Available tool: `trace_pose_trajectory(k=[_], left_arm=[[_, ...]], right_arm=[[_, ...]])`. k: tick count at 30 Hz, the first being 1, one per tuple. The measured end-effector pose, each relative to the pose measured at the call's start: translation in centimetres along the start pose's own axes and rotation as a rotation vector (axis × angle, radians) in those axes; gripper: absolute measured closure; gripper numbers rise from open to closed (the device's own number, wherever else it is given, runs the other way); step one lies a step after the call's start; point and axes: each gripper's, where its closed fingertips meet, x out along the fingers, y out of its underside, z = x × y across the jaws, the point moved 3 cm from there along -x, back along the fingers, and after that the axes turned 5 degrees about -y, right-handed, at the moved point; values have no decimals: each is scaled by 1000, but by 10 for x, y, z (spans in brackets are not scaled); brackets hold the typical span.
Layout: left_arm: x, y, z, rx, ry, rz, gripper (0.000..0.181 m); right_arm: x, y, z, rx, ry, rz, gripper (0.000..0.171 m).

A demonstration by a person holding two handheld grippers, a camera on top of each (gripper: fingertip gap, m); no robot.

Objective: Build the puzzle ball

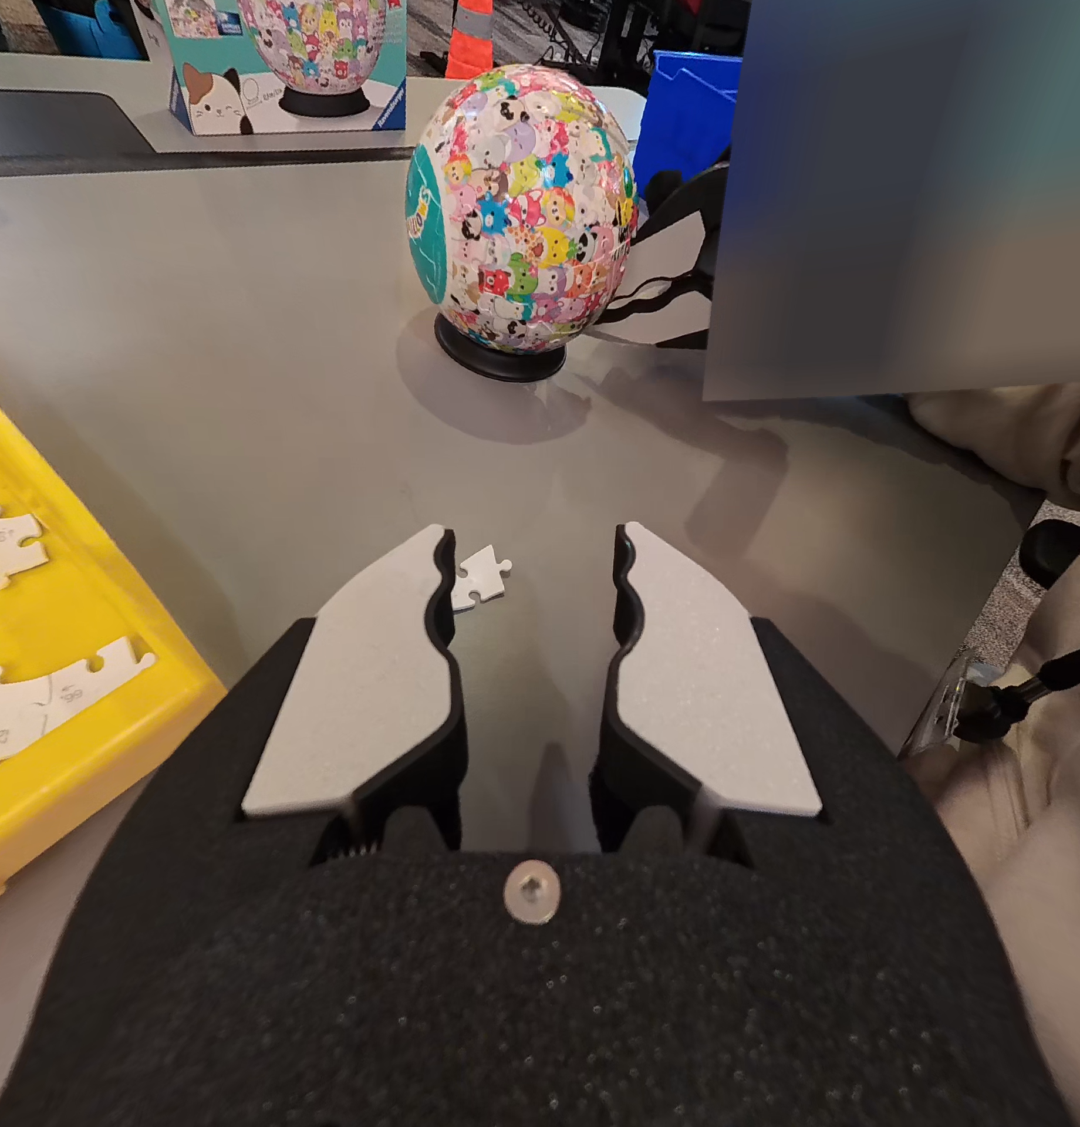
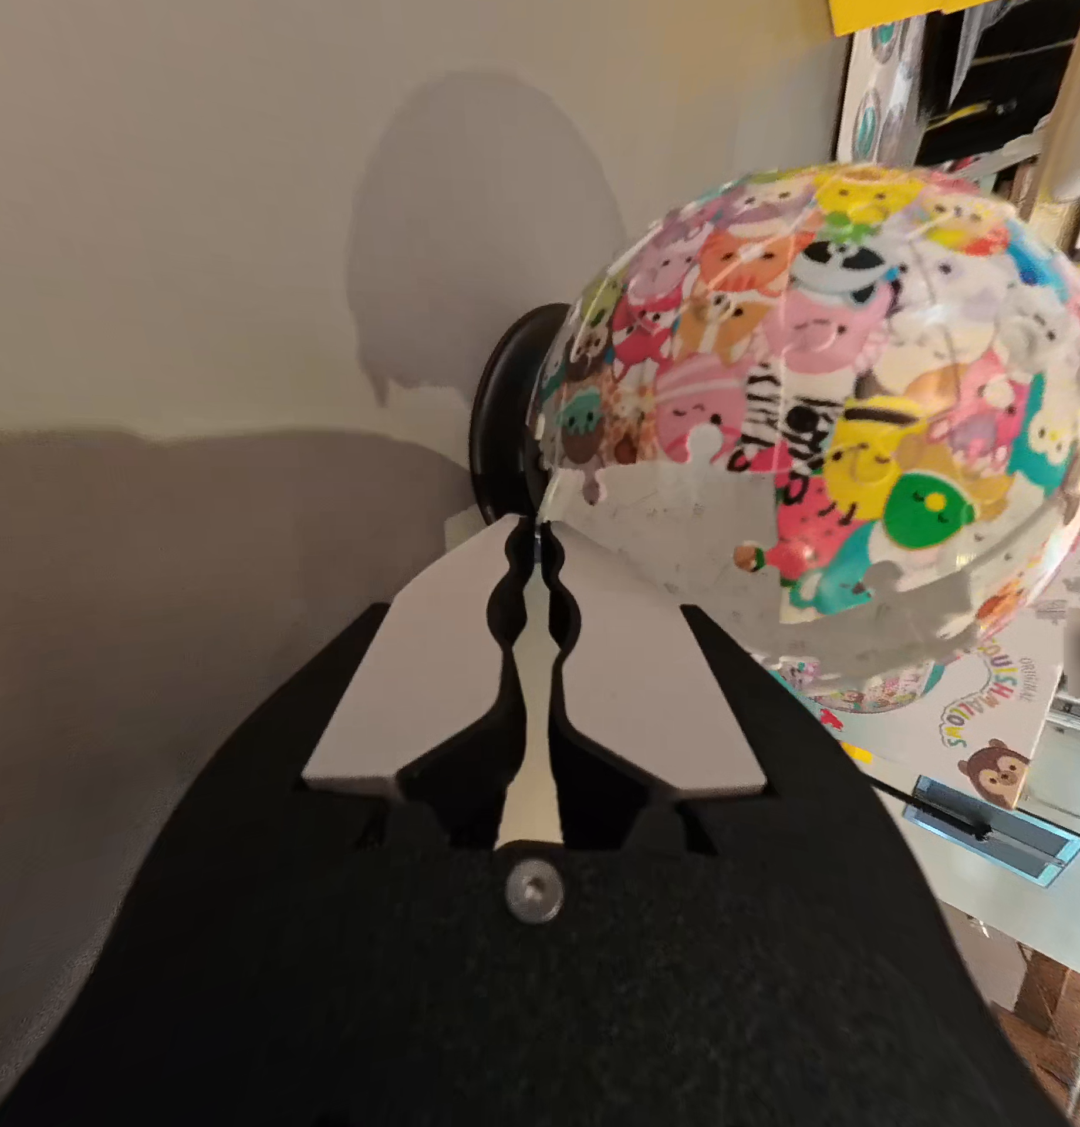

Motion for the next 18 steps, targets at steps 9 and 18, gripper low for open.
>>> trace_pose_trajectory(k=[9, 18], left_arm=[[1, 0, -1, 1, 2, 2, 132], [3, 0, -2, 4, 3, 4, 132]], right_arm=[[3, -2, 4, -93, -53, 99, 169], [-2, -5, 2, -153, -34, 124, 169]])
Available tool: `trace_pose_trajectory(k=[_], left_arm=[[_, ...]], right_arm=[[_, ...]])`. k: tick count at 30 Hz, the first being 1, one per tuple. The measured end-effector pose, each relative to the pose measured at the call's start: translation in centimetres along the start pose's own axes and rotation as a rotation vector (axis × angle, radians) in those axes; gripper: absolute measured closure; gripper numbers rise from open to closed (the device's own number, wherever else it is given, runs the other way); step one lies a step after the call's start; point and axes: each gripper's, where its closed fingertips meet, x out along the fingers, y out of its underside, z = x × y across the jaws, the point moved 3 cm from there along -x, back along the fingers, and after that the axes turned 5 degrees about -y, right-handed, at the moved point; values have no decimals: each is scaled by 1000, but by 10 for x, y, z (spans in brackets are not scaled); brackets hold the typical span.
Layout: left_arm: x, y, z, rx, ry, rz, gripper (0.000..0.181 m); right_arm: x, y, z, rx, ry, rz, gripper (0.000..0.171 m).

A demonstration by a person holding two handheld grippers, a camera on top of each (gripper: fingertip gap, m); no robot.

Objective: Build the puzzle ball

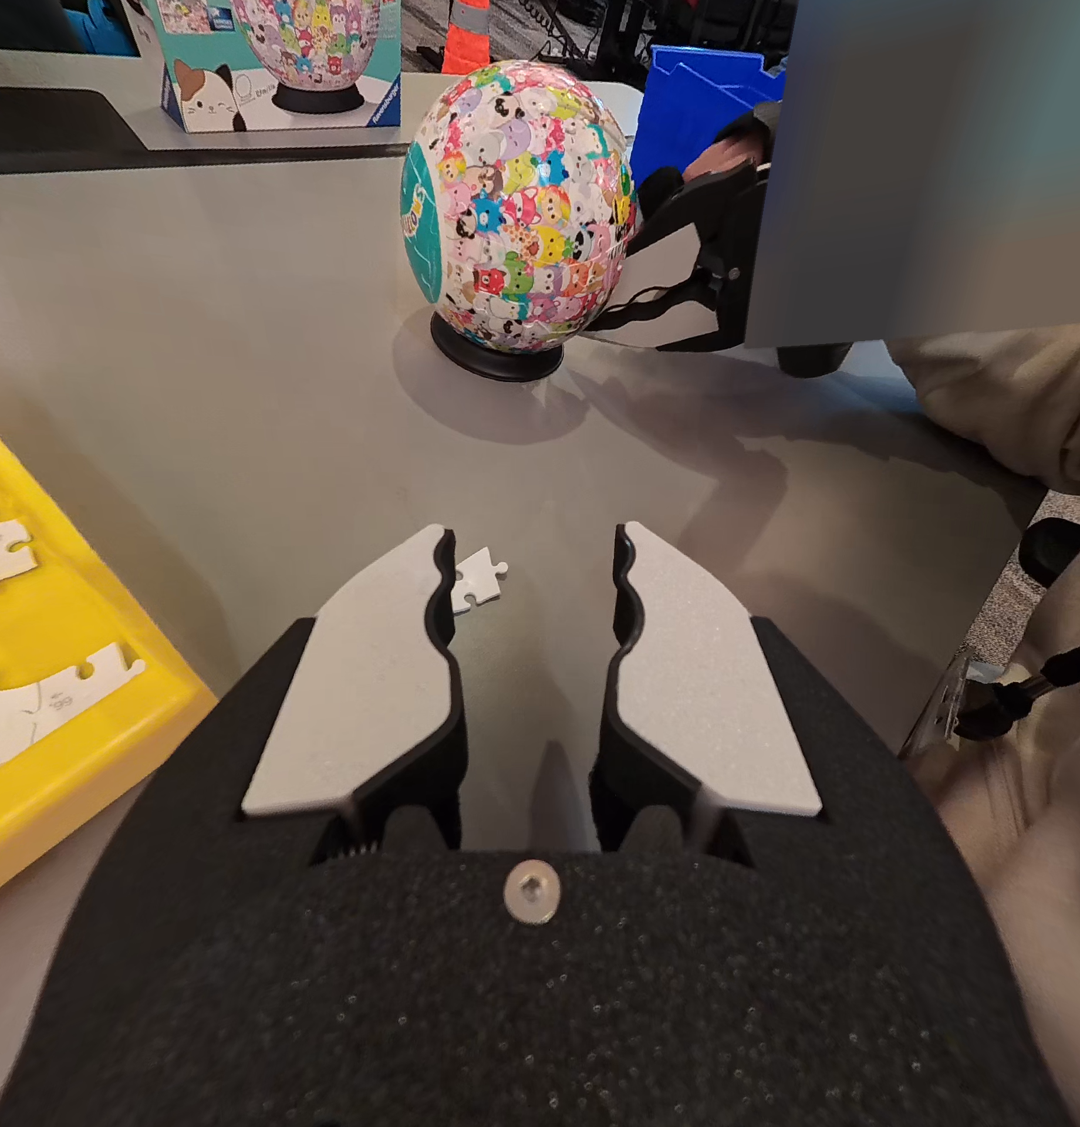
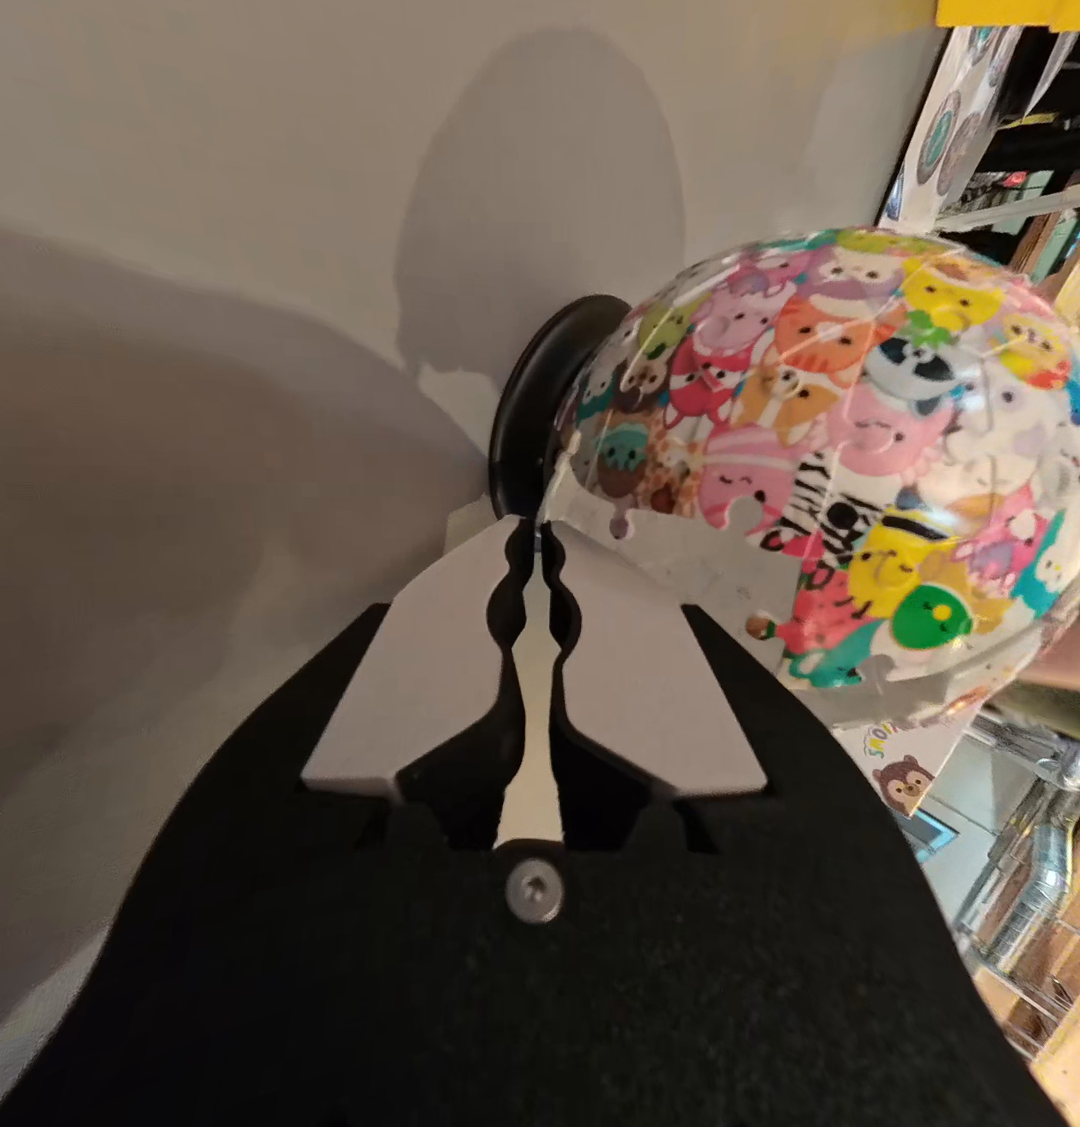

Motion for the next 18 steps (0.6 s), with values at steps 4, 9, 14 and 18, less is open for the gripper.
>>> trace_pose_trajectory(k=[4, 9, 14, 18], left_arm=[[0, 0, 0, -2, 1, 0, 132], [-1, 0, 1, -3, 0, -1, 132], [-1, 1, 1, -4, 0, -1, 132], [0, 1, 2, -6, 0, 1, 132]], right_arm=[[-1, -2, 0, 10, 4, -13, 169], [1, 0, 1, 18, -2, 0, 168], [-1, -2, 1, 33, -8, -2, 168], [-1, -1, 0, 41, -9, 4, 164]])
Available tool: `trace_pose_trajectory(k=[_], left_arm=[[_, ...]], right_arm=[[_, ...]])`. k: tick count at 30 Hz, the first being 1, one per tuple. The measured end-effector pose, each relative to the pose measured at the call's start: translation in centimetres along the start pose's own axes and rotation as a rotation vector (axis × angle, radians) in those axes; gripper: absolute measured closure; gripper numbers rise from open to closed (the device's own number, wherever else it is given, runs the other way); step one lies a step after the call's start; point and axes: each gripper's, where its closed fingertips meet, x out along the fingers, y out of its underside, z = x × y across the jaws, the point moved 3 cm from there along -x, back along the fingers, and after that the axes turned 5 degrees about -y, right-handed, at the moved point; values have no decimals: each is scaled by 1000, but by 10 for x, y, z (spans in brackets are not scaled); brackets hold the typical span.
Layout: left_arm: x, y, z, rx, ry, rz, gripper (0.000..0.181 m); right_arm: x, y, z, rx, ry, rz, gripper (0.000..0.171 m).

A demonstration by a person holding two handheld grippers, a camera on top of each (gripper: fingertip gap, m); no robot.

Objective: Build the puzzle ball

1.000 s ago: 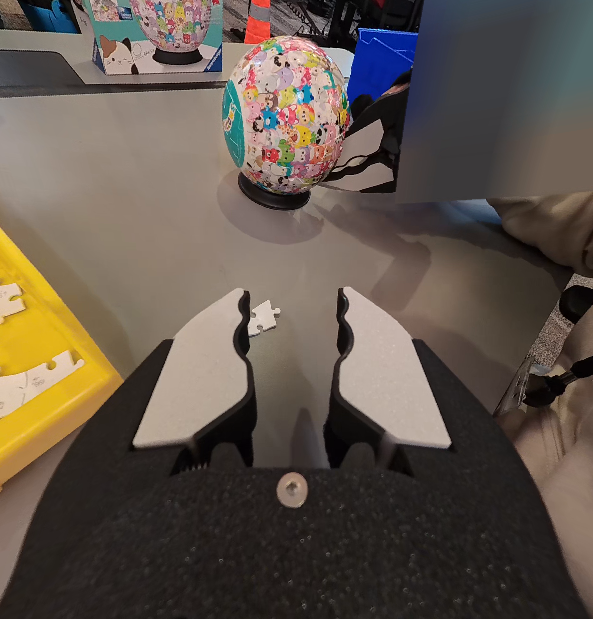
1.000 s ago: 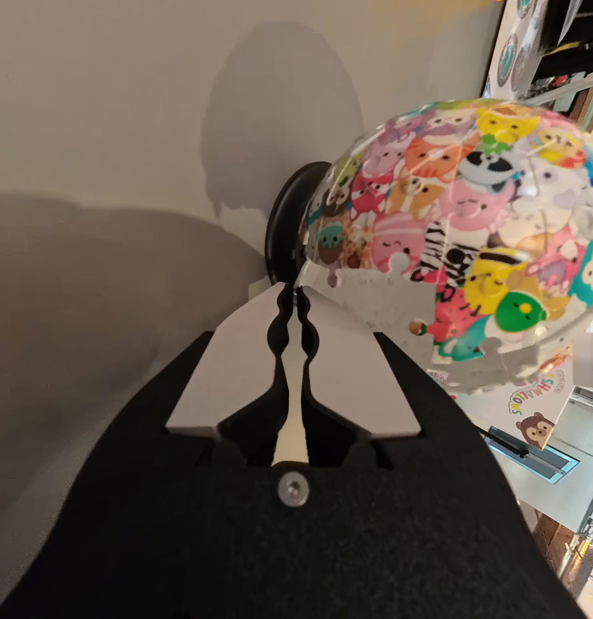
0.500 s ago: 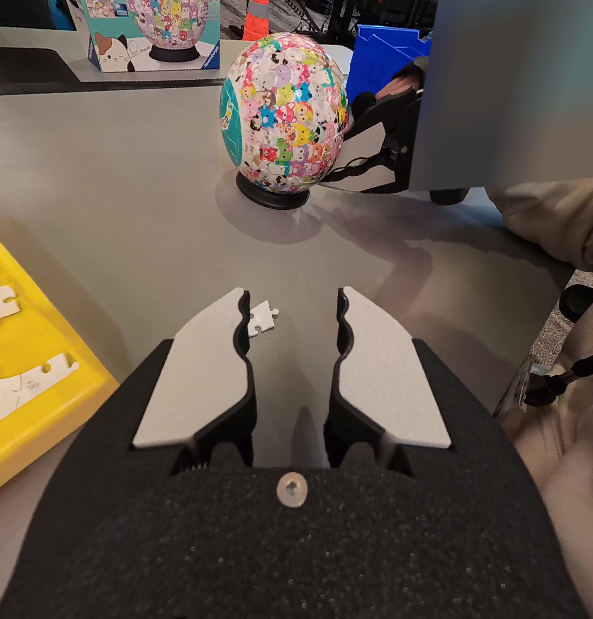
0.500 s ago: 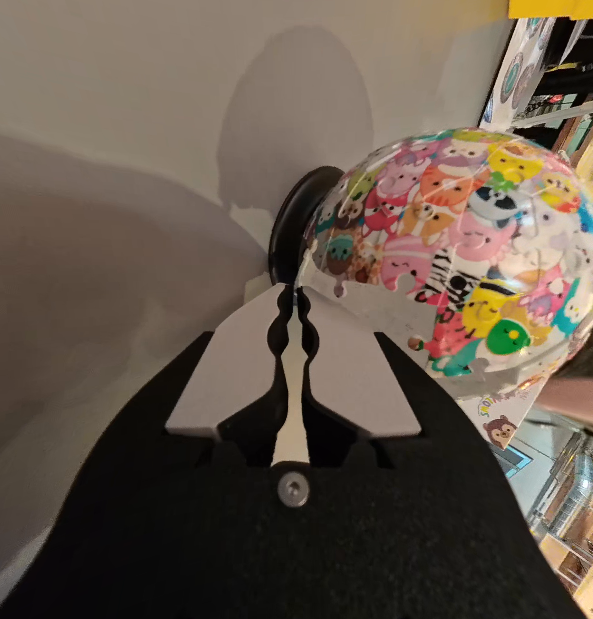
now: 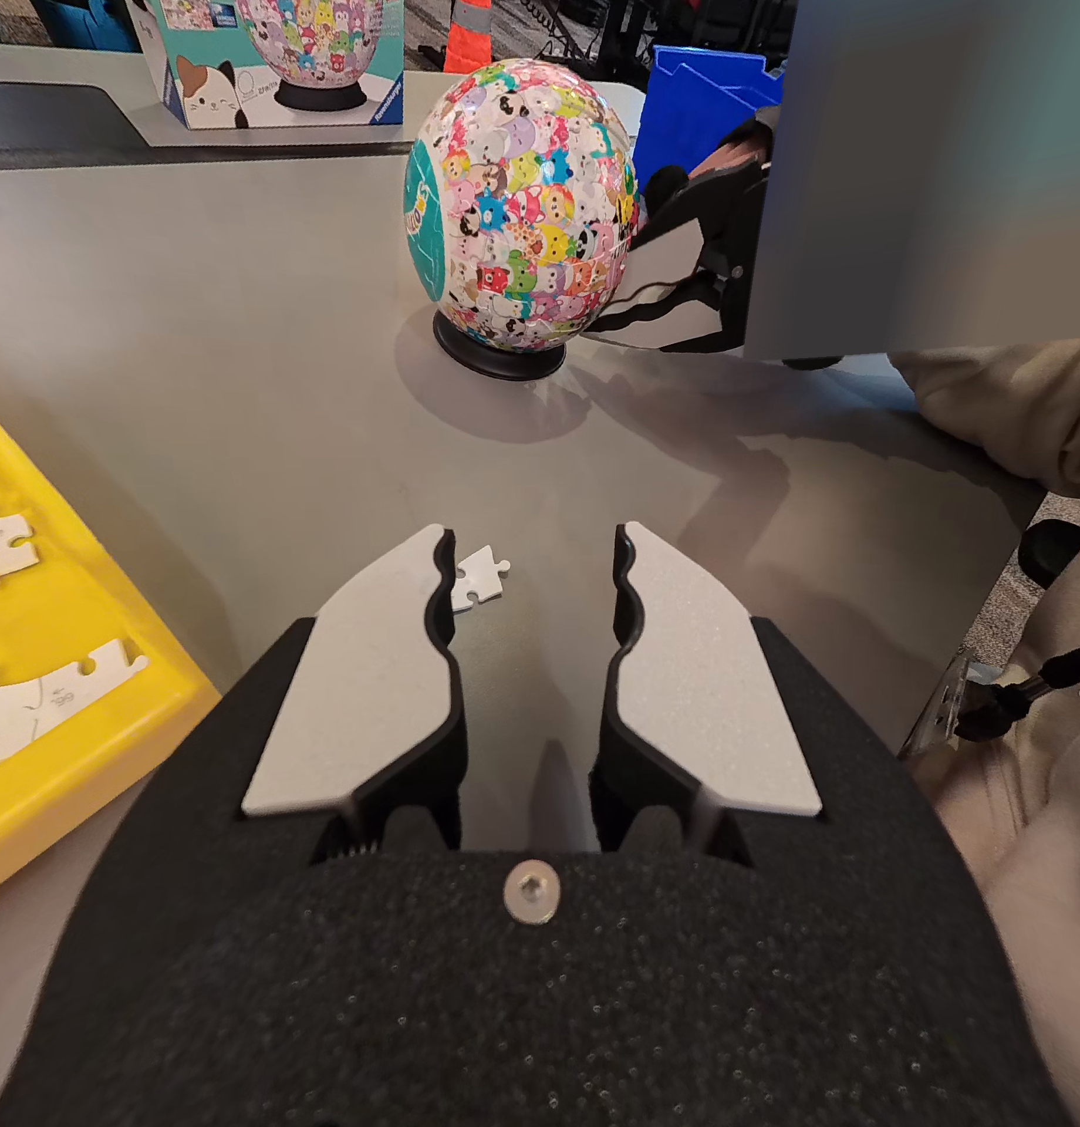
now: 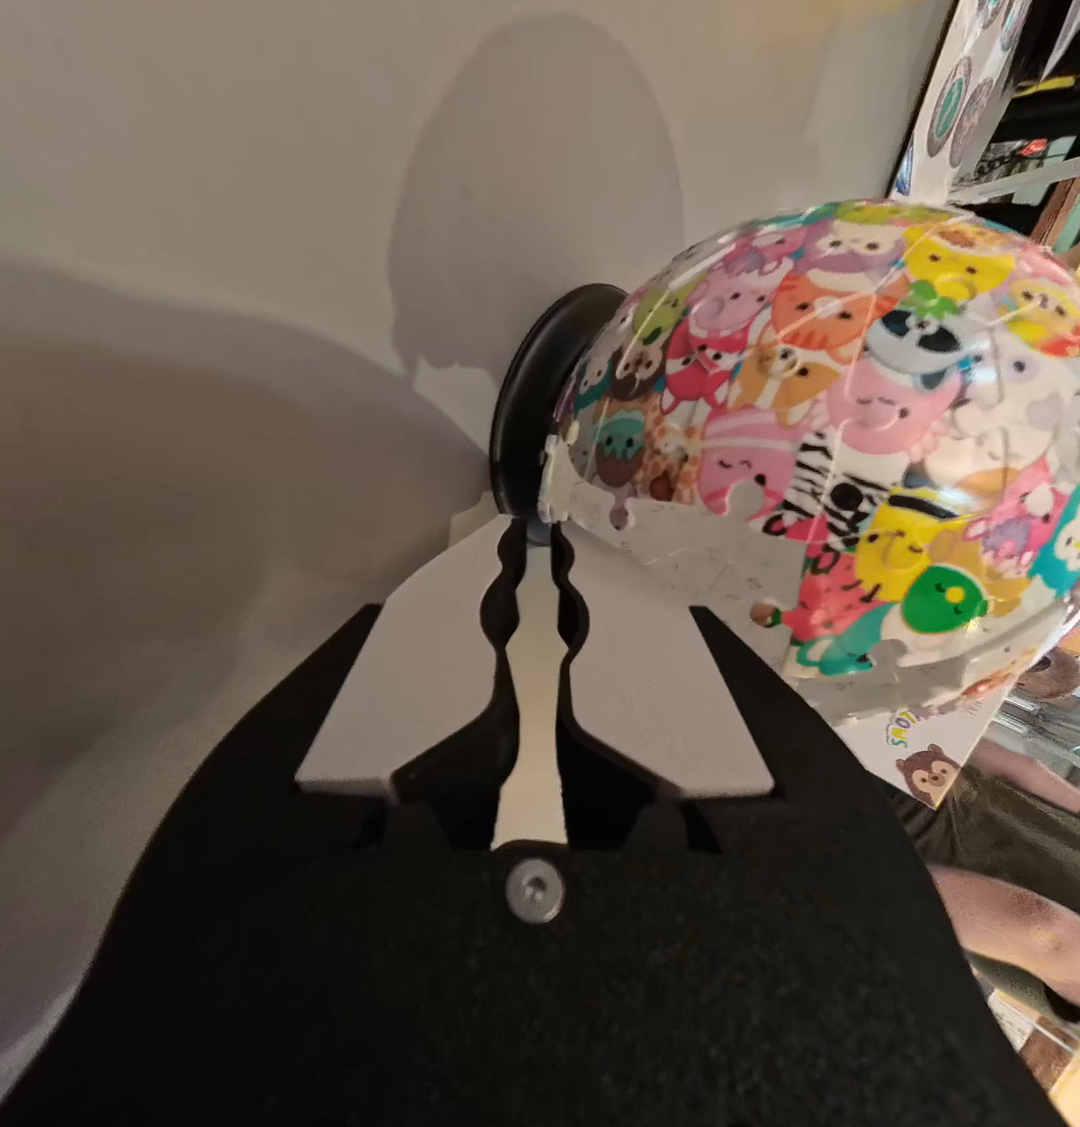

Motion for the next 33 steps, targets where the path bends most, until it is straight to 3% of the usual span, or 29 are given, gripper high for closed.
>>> trace_pose_trajectory(k=[5, 8, 11, 18, 21, 26, 33], left_arm=[[-1, 0, 0, 3, -3, -2, 132], [-2, -1, 1, 2, -6, -7, 132], [-2, -1, 0, -5, 2, -10, 132], [-3, -2, -7, 25, 2, -15, 132], [-4, -2, -11, 48, 0, -14, 133], [-5, -1, -18, 82, -11, -15, 134], [-7, -2, -26, 121, -37, -23, 135]], right_arm=[[-5, -1, -5, 3, 52, -35, 153], [-13, -1, -6, 75, 91, -197, 146], [-13, 2, -4, 183, 57, -327, 136], [0, -7, -7, 366, -46, -486, 135], [12, -4, -5, 373, -76, -454, 136], [17, -2, -6, 330, -18, -407, 162], [12, -5, -12, 234, 60, -281, 169]])
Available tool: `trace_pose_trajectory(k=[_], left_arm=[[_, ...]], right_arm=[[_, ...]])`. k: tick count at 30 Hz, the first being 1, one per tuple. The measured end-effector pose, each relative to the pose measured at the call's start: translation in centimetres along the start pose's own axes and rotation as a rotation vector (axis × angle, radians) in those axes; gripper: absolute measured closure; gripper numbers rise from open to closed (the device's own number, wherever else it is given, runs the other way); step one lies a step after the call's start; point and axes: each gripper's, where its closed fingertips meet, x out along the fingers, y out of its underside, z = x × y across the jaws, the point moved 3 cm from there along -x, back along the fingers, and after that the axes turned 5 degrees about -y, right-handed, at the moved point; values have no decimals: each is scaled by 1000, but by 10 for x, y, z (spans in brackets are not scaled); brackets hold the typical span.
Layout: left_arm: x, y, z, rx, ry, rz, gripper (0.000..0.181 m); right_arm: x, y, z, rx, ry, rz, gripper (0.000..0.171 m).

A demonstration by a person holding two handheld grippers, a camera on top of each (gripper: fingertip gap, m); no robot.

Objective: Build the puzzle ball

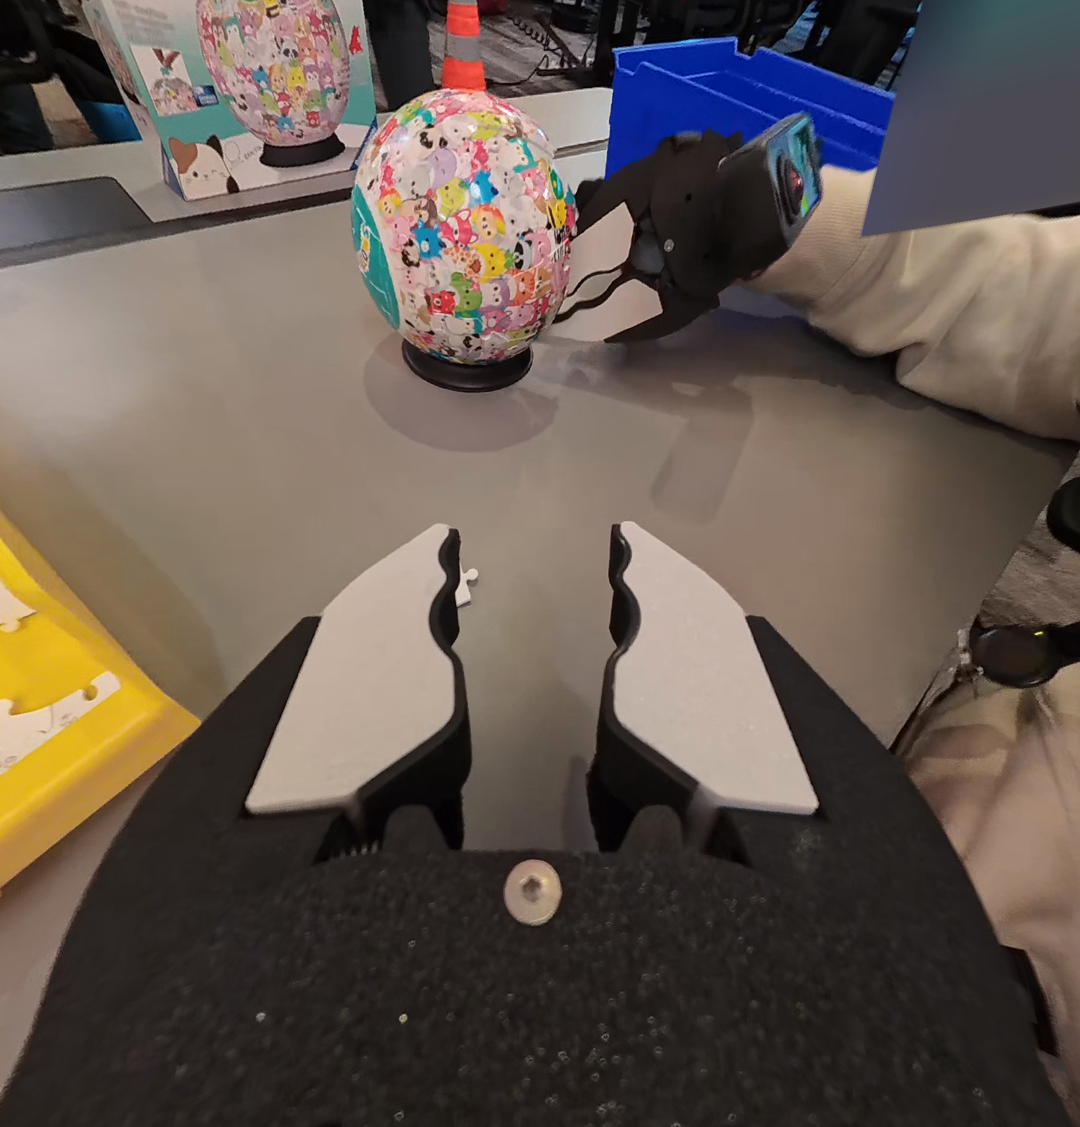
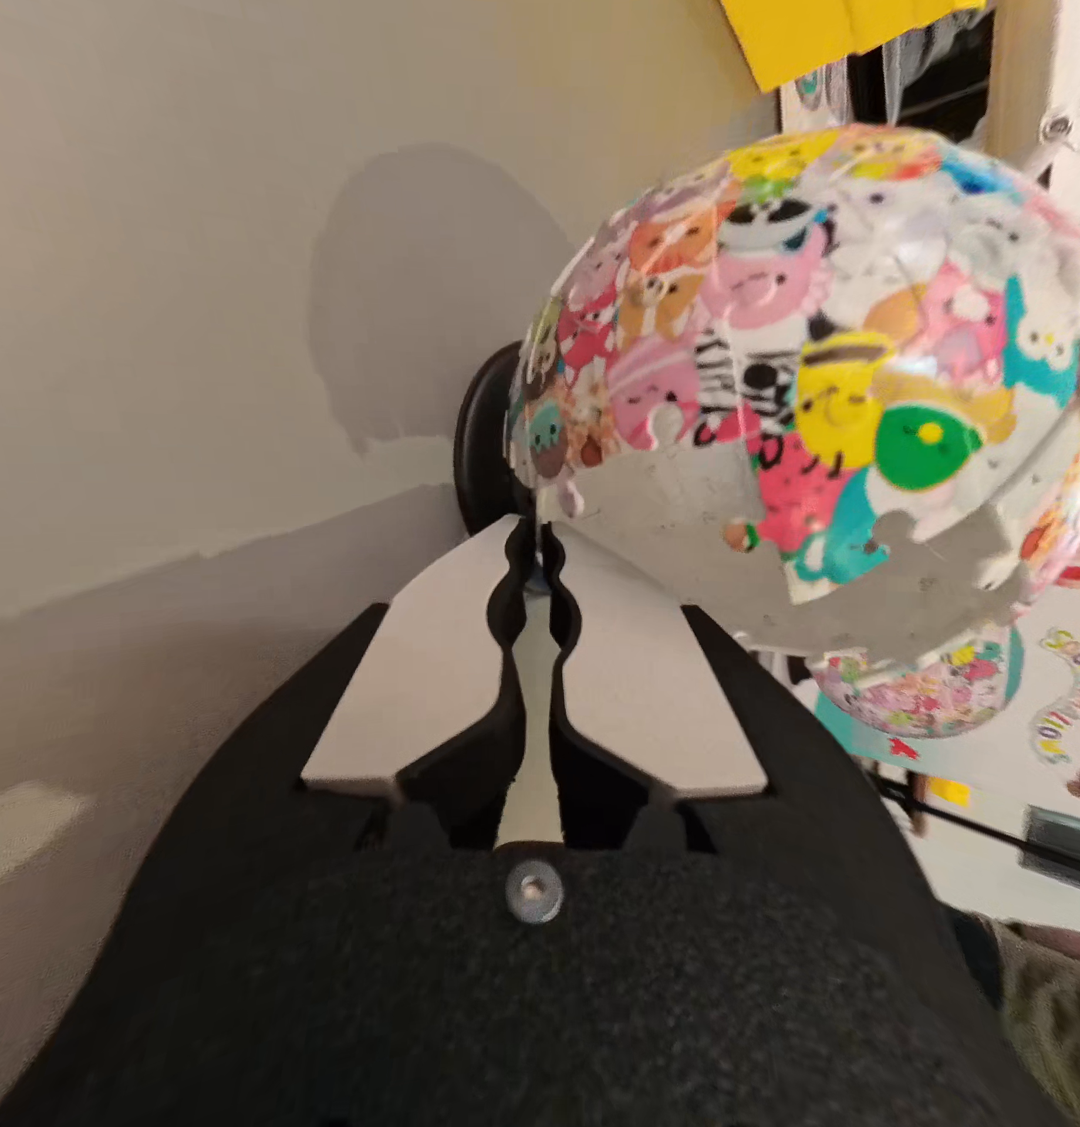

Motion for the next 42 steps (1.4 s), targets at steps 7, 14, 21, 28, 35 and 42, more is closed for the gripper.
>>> trace_pose_trajectory(k=[7, 14, 21, 28, 35, 42], left_arm=[[-1, 2, -4, 11, -22, 4, 135], [-2, 1, -2, -2, -19, -2, 135], [0, 0, -4, 6, -9, -1, 135], [1, 0, -4, 2, -6, 4, 135], [2, 0, -6, 8, -9, 6, 135], [3, 1, -7, 6, -2, 10, 135]], right_arm=[[-9, -2, -4, -88, 65, 142, 169], [-7, 3, 0, -320, 112, 256, 169], [-4, 1, -3, -358, 83, 283, 169], [-3, 0, 1, -447, 72, 320, 169], [-2, 3, -3, -475, 76, 362, 169], [-2, 4, -3, -478, 54, 357, 169]])
